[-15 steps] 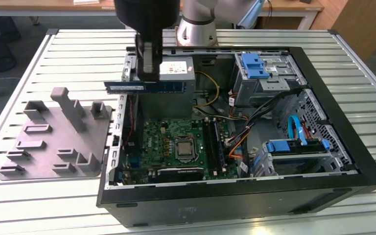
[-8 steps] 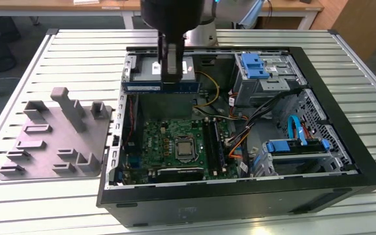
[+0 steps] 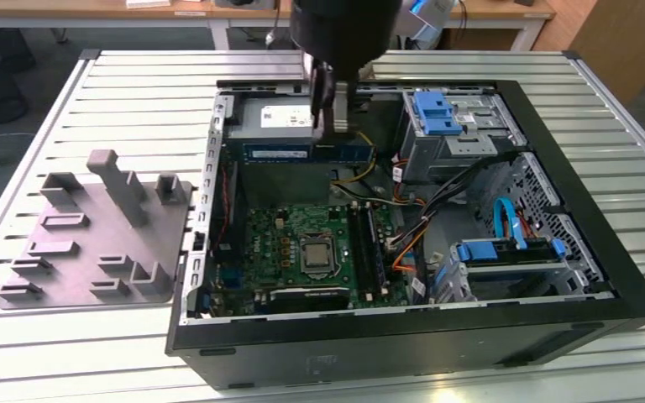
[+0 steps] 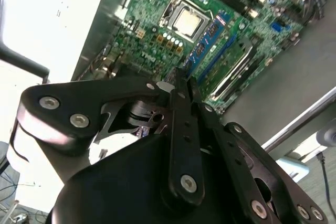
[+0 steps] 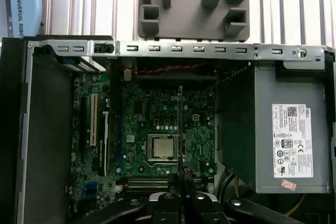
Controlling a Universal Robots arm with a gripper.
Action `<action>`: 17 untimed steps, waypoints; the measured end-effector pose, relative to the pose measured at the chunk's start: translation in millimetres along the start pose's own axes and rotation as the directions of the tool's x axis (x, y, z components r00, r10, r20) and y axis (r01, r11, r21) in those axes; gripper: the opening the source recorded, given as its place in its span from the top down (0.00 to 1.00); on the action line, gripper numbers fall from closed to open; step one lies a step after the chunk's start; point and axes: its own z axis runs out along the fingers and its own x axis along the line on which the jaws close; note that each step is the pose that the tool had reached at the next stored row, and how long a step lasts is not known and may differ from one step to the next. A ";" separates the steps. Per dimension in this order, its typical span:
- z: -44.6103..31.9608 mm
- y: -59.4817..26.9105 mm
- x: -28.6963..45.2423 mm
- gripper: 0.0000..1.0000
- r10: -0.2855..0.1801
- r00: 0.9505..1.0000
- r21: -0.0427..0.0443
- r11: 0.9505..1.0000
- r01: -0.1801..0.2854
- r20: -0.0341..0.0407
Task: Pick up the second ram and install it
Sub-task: 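Pick up the second ram and move it above second insertion slot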
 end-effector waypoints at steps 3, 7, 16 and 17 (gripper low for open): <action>4.7 -9.1 0.0 0.86 0.000 1.000 -0.004 1.000 0.000 0.000; 11.3 -19.1 0.1 0.86 0.000 1.000 -0.005 1.000 0.000 0.000; 17.3 -22.0 4.9 0.86 -0.008 0.995 -0.007 1.000 0.008 0.097; 18.2 -22.1 5.6 0.86 -0.008 0.995 -0.007 1.000 0.009 0.102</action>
